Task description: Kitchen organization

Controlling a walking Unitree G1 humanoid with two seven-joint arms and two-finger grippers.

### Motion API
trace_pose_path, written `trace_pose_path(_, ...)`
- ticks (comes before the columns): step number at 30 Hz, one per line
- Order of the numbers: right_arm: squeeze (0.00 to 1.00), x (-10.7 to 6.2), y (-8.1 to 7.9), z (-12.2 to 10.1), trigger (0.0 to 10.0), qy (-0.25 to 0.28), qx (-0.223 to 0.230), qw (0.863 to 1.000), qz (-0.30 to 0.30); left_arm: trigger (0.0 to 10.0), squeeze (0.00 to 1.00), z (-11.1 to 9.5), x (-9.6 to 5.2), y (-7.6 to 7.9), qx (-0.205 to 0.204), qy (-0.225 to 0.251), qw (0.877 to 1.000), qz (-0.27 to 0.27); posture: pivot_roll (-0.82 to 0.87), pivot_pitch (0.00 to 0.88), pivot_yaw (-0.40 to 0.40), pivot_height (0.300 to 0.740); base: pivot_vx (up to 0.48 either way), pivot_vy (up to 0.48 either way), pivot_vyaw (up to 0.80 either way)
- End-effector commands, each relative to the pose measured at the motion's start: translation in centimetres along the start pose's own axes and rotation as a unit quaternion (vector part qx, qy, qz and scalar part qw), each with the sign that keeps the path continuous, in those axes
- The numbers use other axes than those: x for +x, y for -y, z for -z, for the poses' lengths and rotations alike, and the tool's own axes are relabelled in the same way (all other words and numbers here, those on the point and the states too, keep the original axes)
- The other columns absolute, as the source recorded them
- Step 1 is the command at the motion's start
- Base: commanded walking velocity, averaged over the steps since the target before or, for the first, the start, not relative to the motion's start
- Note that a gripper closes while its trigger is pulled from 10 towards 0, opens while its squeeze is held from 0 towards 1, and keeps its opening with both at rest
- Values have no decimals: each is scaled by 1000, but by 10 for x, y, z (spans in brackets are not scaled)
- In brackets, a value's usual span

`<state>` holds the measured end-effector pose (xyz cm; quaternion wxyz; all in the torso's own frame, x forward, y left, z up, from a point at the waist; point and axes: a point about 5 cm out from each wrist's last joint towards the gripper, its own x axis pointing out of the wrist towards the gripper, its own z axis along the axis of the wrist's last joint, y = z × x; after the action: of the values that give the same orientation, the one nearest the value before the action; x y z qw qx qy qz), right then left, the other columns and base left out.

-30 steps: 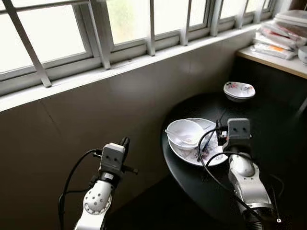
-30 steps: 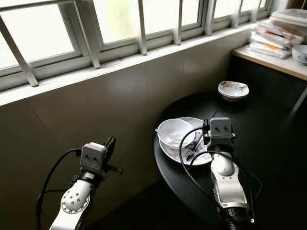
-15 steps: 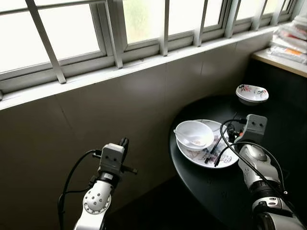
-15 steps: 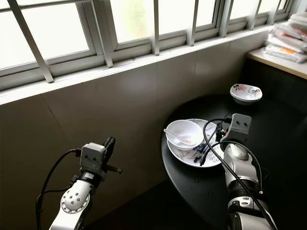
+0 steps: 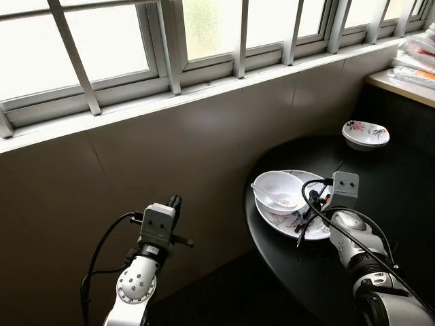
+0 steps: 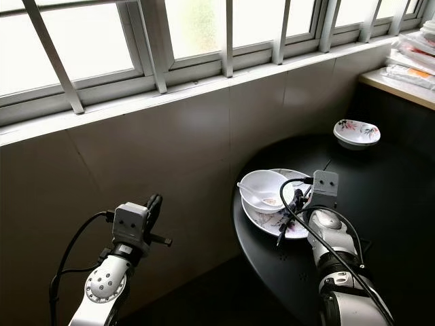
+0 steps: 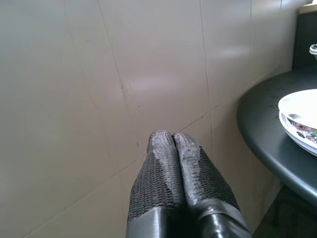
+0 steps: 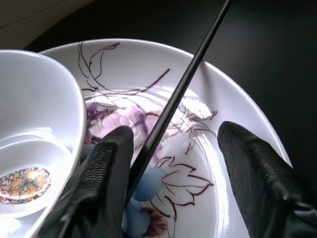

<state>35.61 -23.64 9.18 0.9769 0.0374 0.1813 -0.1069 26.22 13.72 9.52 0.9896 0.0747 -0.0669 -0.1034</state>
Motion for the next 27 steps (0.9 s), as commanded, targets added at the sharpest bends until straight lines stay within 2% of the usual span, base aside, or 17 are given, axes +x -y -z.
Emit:
trace_pose_path(1, 0, 2, -3, -2, 10000, -10, 7, 1000, -10, 10000, 0, 2, 0, -1, 5, -6, 1000, 1, -98, 0, 55, 740, 0, 0, 0)
trace_pose_path(11, 0, 2, -5, 10, 10000, -57, 37, 998, -16, 10000, 0, 3, 1, 0, 4, -9, 1000, 2, -98, 0, 54, 740, 0, 0, 0)
trace_pose_path(12, 0, 2, -5, 10, 8157, -59, 43, 997, -16, 10000, 0, 3, 1, 0, 4, -9, 1000, 2, -98, 0, 54, 740, 0, 0, 0)
trace_pose_path(13, 0, 3, -5, 11, 0, -63, 50, 997, -15, 10000, 0, 4, 1, 0, 4, -10, 1000, 2, -98, 0, 52, 740, 0, 0, 0)
trace_pose_path(27, 0, 3, -3, 8, 0, -60, 64, 996, 8, 10000, 0, 7, 1, 0, 4, -16, 1000, 2, -101, 0, 53, 740, 0, 0, 0)
